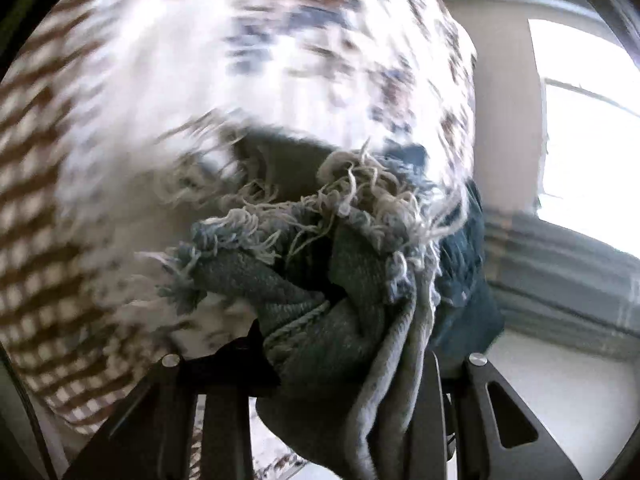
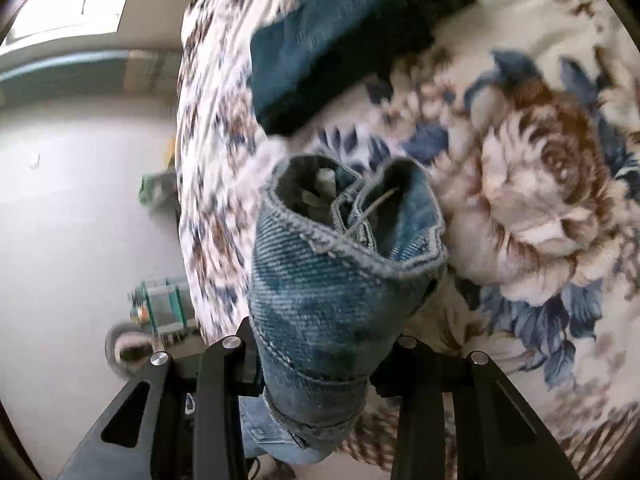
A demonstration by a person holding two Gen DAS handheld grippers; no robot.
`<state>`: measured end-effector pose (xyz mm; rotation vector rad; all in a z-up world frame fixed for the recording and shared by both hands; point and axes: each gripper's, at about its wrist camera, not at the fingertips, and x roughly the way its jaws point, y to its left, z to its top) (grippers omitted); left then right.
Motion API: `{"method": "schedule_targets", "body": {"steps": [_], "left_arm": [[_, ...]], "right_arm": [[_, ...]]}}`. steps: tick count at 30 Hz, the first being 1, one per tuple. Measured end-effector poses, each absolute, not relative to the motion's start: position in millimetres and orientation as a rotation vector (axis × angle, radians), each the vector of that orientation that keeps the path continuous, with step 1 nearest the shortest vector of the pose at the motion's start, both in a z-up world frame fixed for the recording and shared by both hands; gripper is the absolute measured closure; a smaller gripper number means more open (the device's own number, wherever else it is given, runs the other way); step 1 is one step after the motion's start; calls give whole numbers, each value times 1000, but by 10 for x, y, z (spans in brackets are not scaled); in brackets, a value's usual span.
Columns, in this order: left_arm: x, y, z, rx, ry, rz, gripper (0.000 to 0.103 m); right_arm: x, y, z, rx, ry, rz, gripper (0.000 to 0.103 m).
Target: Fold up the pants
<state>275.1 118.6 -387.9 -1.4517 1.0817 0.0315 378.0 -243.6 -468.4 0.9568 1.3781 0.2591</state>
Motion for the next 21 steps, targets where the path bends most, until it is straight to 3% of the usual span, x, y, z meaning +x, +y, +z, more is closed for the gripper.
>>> {"method": "schedule_targets", "body": {"steps": [7, 13, 17, 21], "left_arm": [[4132, 1206, -3339, -1306, 1064, -186, 75], [5603, 776, -3027, -1221, 1029, -367, 75], [6479, 417, -3315, -1182, 1054, -479, 75], [7090, 176, -4170, -1159, 1137, -546, 75]], "right_arm": [[4264, -2754, -4002, 1104, 1136, 189, 64], [5111, -3178, -3563, 1171, 924, 151, 64], [5613, -3526, -3718, 1195, 829, 101, 64], [5856, -3758, -4395, 1246, 786, 29, 64]]}}
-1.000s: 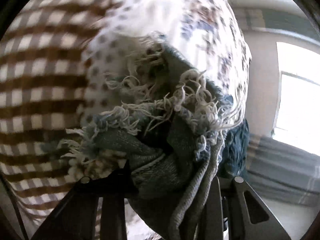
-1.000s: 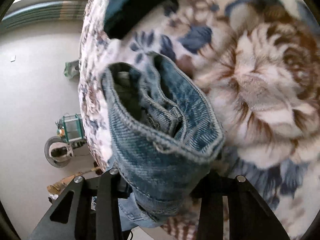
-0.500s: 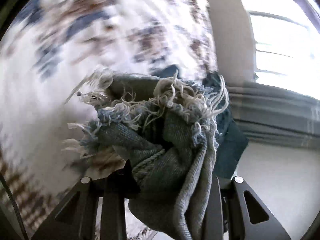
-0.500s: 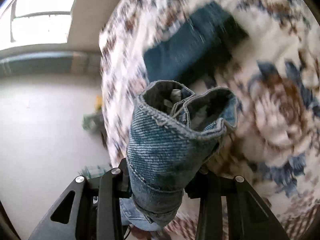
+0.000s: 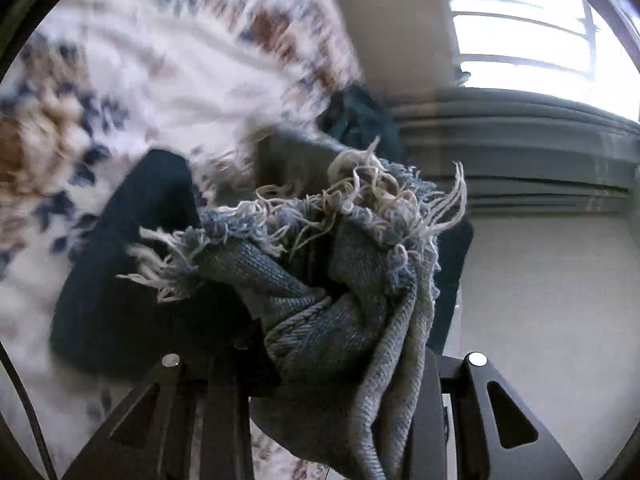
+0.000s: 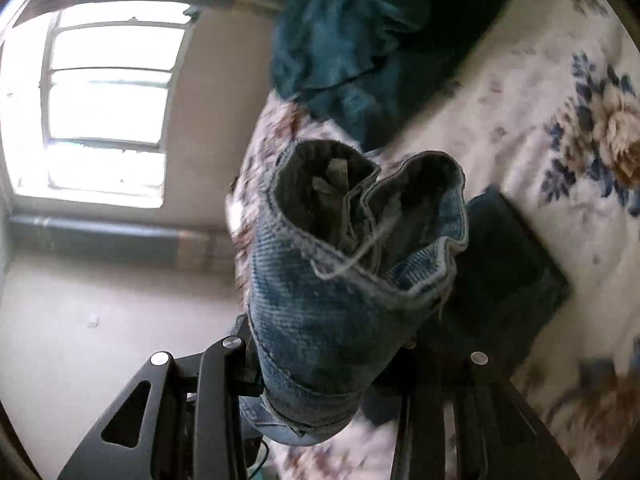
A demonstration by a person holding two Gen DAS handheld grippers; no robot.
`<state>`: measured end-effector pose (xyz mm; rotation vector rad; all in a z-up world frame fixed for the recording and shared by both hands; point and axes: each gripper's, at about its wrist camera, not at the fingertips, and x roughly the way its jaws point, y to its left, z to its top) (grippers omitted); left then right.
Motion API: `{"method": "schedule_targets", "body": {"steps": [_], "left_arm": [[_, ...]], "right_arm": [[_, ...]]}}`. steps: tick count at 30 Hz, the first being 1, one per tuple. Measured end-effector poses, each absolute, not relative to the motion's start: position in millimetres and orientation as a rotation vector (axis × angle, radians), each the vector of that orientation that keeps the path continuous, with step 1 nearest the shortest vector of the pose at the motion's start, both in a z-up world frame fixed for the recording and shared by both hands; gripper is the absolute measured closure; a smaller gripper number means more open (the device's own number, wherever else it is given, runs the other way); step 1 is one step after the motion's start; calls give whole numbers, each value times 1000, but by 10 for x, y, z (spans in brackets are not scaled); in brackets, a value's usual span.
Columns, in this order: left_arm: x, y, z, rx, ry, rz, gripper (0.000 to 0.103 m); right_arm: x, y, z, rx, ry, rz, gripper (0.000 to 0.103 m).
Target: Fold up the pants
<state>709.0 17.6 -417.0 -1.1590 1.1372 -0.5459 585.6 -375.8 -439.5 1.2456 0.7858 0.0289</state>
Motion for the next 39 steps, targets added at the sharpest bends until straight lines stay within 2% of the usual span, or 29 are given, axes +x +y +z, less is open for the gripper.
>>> {"method": "schedule_targets", "body": {"steps": [3, 6, 11, 17, 19, 21, 22, 23, 24, 25, 26, 27, 28, 35, 39], "left_arm": [[7166, 216, -4947, -1126, 1258, -500, 75], [6975, 450, -5265, -1193, 1256, -481, 75], [6698, 587, -5347, -1181, 1248, -471, 75], [6505, 547, -5201, -1172, 1242, -453, 75], [6518, 534, -5228, -1155, 1259, -445, 72], [6501, 546, -5204, -1117, 1286, -432, 71], [6516, 535, -5159, -1092, 1304, -431, 69], [6536, 529, -5107, -1068, 1321, -418, 67], [6545, 517, -5029, -1018, 1337, -398, 62], [6545, 496, -4923, -943, 1346, -379, 55], [6535, 457, -4770, -833, 1351, -345, 47], [6522, 426, -4682, -752, 1353, -320, 28], [6510, 379, -4548, -653, 1338, -293, 18], [6287, -120, -3913, -141, 1251, -165, 10], [6049, -302, -3662, 72, 1216, -92, 10]], "right_arm": [[5825, -3785, -5134, 1298, 846, -45, 64], [5683, -3743, -5593, 1345, 897, -67, 64], [5721, -3671, -5558, 1283, 932, -60, 64], [5847, -3609, -5348, 1187, 995, -47, 64], [5844, -3593, -5353, 1185, 1030, -49, 62], [5861, -3582, -5397, 1196, 1055, -55, 55], [5884, -3574, -5407, 1211, 1068, -53, 51], [5929, -3598, -5413, 1212, 1079, -53, 42], [5958, -3595, -5394, 1205, 1086, -50, 32], [5971, -3577, -5356, 1189, 1093, -44, 28], [6027, -3541, -5280, 1145, 1109, -41, 19], [6055, -3520, -5250, 1094, 1126, -47, 10], [6083, -3471, -5156, 1023, 1149, -67, 9], [6031, -2960, -4224, 391, 1167, -253, 8], [5898, -2786, -3859, 192, 1147, -346, 7]]}}
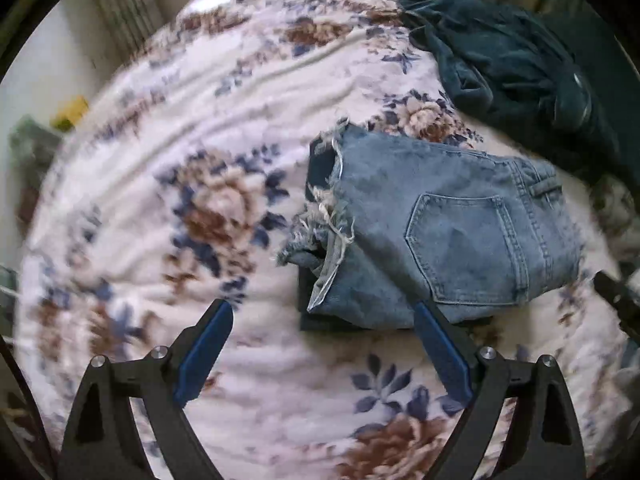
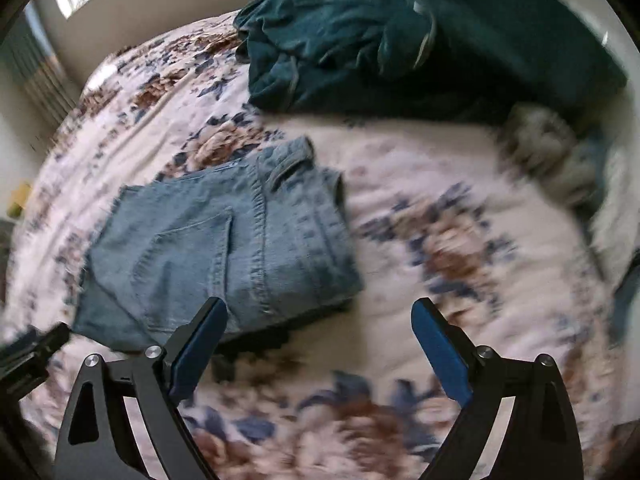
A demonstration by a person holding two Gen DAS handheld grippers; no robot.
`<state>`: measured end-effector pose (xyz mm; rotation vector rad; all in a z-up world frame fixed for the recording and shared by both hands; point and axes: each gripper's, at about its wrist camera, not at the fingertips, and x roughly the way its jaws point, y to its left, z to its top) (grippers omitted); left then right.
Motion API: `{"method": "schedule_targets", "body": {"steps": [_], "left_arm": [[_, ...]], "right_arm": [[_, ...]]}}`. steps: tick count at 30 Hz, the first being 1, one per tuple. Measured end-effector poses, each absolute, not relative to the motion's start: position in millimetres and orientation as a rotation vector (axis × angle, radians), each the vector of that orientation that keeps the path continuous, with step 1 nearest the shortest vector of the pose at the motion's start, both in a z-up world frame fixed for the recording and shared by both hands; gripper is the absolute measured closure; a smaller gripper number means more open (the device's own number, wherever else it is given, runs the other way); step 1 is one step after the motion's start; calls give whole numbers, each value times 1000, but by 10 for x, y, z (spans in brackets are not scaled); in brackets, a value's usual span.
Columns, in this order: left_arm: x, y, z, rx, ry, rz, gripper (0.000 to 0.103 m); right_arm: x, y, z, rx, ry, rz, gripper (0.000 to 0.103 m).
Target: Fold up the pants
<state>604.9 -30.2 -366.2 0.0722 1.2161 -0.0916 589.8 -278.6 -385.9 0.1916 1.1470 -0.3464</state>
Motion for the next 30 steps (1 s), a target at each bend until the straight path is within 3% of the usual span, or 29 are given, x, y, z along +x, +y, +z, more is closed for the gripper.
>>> {"method": "schedule_targets", "body": {"steps": [12, 23, 30], "left_arm": [[5468, -492, -2415, 125, 1068, -148, 10], [4180, -378, -640, 107, 885, -189, 10], [3397, -266, 203, 75, 771, -142, 10]], "right_arm": [[5081, -2664, -2538, 136, 1047, -424, 7], [3688, -2264, -574, 82, 869, -420, 7], [2782, -2049, 497, 78, 752, -346, 7]]}}
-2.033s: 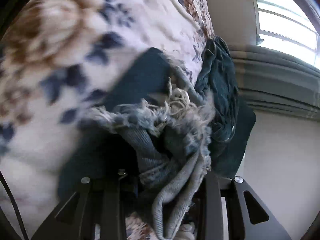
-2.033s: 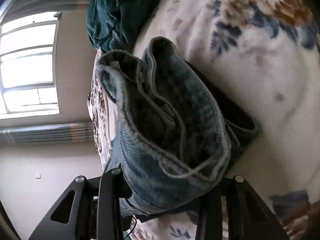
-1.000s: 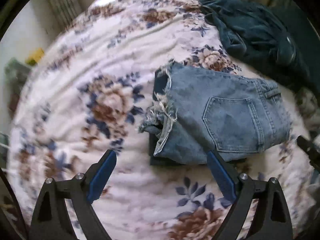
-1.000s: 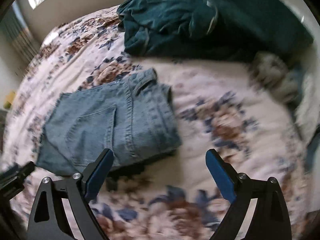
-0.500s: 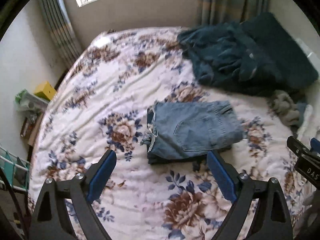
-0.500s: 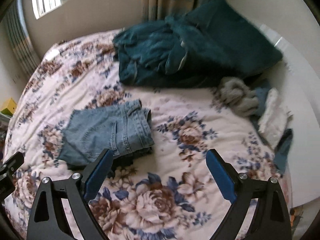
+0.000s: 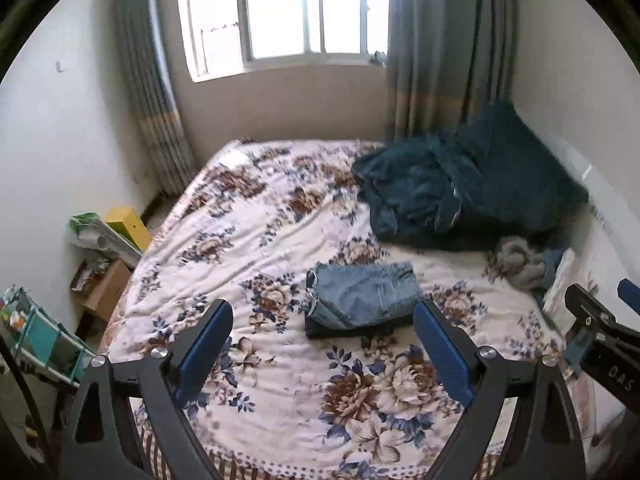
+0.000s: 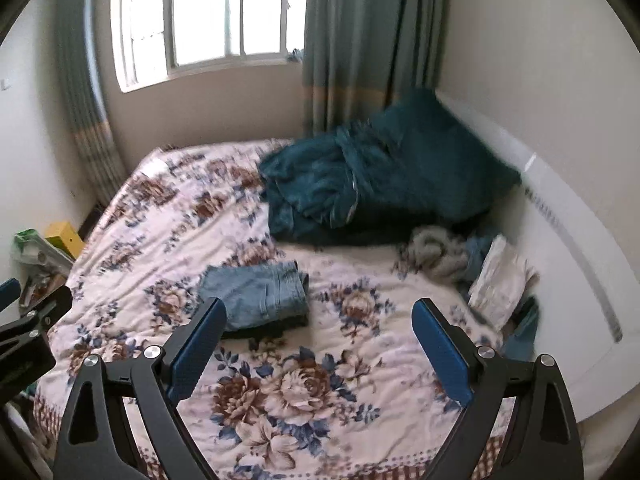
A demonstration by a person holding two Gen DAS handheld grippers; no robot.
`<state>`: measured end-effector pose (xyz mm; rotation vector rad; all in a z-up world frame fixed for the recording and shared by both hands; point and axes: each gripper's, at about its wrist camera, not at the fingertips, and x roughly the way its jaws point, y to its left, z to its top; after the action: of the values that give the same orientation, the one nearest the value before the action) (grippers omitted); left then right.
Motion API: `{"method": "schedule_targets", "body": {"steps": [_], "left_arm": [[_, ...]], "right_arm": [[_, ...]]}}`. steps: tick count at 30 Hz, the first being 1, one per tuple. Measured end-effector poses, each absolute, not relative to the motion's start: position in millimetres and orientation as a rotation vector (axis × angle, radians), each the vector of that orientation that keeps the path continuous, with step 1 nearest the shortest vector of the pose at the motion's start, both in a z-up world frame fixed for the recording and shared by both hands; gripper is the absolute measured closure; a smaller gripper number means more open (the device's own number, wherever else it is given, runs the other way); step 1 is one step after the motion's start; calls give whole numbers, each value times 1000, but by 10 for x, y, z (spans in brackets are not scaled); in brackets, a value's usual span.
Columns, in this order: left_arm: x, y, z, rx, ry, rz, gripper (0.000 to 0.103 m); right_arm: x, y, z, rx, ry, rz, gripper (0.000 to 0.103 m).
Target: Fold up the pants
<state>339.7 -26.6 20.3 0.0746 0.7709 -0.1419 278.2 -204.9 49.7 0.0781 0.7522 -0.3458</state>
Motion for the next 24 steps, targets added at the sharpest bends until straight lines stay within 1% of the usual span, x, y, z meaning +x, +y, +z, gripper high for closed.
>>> {"method": "schedule_targets", "body": {"steps": [5, 10, 12, 17, 18, 24], "left_arm": [[2927, -160, 608, 52, 729, -83, 10], [2646, -115, 708, 37, 733, -42, 9], [2548, -101, 715, 30, 733, -30, 8], [2380, -80, 702, 22, 753, -13, 1], [2384, -84, 685, 21, 760, -15, 0], [2431, -134, 561, 44, 747, 0, 0]], "right_arm": [[2252, -1976, 1027, 70, 687, -297, 7], [1841, -1890, 1339, 59, 662, -258, 7], [1746, -1868, 1394, 58, 661, -240, 7], [1517, -1858, 1438, 67, 672, -218, 7], [1499, -1856, 1424, 63, 675, -219, 4], [1629, -1878, 1236, 37, 644, -253, 0]]}}
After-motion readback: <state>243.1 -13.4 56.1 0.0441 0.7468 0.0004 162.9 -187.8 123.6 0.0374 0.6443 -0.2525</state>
